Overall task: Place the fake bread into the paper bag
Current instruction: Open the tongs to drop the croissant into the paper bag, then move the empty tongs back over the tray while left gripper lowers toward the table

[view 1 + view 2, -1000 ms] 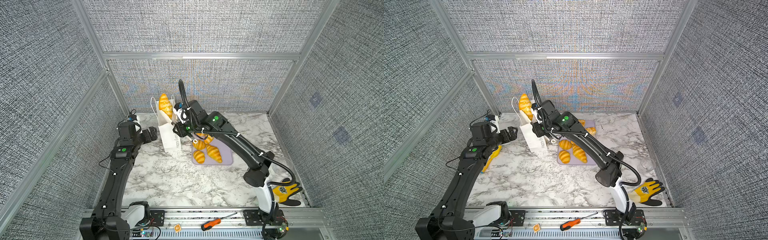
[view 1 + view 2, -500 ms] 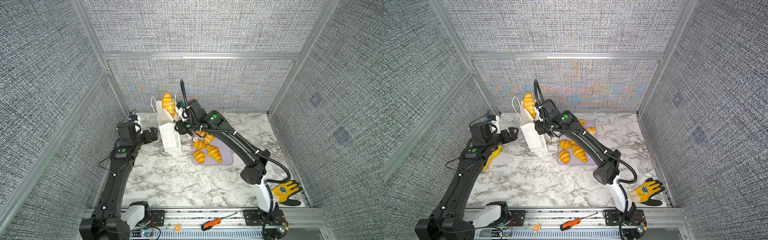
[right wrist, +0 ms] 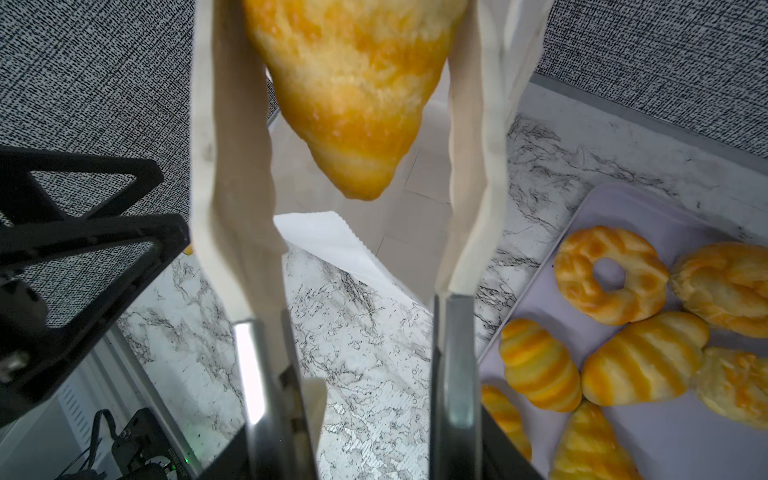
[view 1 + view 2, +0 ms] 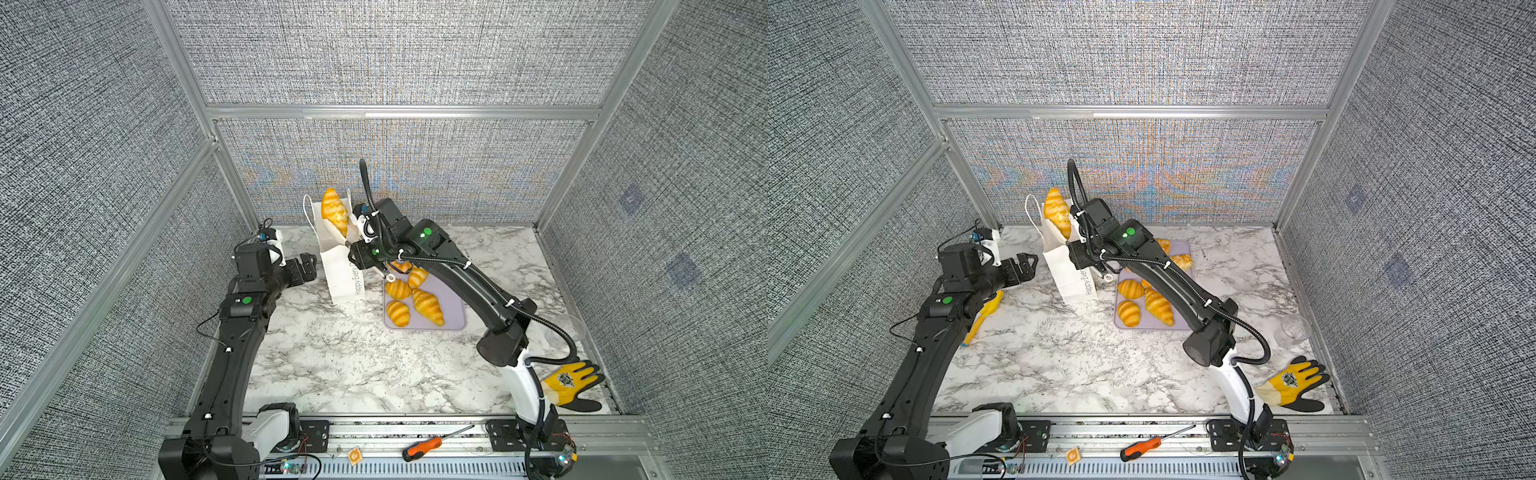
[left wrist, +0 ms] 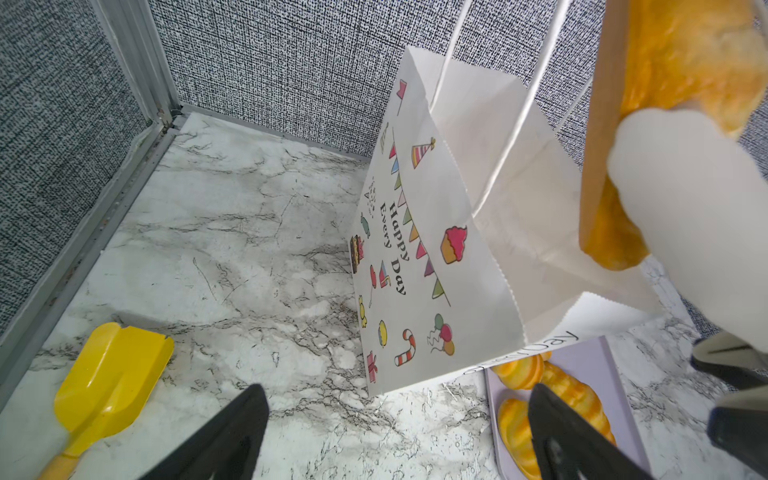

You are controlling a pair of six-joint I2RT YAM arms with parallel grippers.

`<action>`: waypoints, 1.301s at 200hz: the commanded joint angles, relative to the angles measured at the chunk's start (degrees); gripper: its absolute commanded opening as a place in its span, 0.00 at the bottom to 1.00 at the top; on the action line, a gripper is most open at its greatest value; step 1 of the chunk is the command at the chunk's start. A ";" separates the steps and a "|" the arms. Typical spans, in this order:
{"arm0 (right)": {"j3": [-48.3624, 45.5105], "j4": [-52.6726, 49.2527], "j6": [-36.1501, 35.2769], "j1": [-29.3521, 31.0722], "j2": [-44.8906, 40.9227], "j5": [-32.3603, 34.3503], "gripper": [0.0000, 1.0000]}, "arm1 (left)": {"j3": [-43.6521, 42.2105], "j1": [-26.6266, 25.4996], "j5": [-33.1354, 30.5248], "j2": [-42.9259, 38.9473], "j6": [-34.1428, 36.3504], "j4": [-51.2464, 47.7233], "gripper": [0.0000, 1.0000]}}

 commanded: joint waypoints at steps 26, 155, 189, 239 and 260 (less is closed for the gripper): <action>0.51 0.01 -0.14 -0.11 -0.90 1.43 0.59 | 0.43 0.05 2.94 0.38 -0.42 2.64 0.99; 1.20 -0.29 -0.57 -0.32 -1.90 2.23 0.61 | 1.41 0.03 3.95 0.33 -0.55 2.51 0.99; 0.93 -0.35 -1.50 -0.01 -3.79 2.26 0.61 | 2.05 -0.02 4.66 0.37 -0.67 2.66 0.99; -4.93 -2.20 -2.23 1.03 -10.02 3.95 0.61 | 3.86 -0.24 7.59 0.78 -0.63 2.85 0.98; -9.89 -2.46 -2.38 1.20 -13.91 5.37 0.61 | 3.88 -1.11 7.98 0.92 -1.04 3.08 0.97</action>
